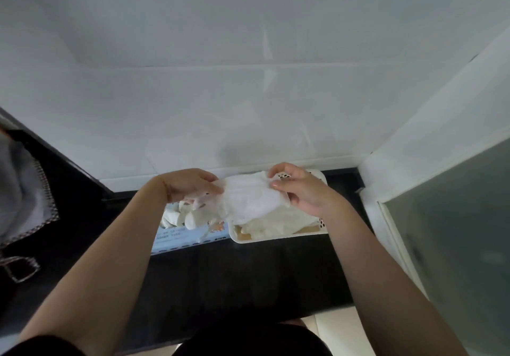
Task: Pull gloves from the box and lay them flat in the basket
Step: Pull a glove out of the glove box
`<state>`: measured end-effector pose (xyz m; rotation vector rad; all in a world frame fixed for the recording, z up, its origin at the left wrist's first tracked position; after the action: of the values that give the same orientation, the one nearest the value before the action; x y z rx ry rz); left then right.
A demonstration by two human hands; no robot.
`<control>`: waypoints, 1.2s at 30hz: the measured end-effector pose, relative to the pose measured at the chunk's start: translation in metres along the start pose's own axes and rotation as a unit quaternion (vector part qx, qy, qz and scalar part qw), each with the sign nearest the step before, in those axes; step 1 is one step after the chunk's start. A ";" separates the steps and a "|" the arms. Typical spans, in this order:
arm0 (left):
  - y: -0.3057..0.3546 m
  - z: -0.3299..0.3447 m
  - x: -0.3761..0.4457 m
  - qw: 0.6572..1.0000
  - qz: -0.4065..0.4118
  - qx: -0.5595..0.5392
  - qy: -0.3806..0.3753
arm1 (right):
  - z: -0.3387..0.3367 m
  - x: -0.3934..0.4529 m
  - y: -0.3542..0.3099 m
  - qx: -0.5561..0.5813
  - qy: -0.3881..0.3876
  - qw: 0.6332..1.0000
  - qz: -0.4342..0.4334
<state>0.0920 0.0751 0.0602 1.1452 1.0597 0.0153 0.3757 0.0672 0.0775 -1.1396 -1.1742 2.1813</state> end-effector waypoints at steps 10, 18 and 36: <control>0.034 0.043 0.097 0.903 -0.128 0.407 0.049 | -0.072 0.006 0.050 -0.246 0.072 0.949 0.181; 0.022 0.059 0.148 0.842 -0.154 0.499 0.137 | -0.099 0.021 0.061 -0.405 0.086 0.888 0.198; 0.000 0.130 0.164 0.862 -0.176 0.450 0.154 | -0.101 0.024 0.072 -0.665 0.094 0.717 0.186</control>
<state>0.2707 0.0631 -0.0484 1.7971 1.6267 -0.6746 0.4452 0.0921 -0.0249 -2.1575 -2.6966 1.0409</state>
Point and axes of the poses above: each hand's wrist, its own x-axis towards the middle knuckle, its own z-axis out of the palm, y = z × x, the point moved 1 cm from there along x, towards the middle knuckle, and after that the axes turned 10 degrees about -y, right-handed, at the moved point
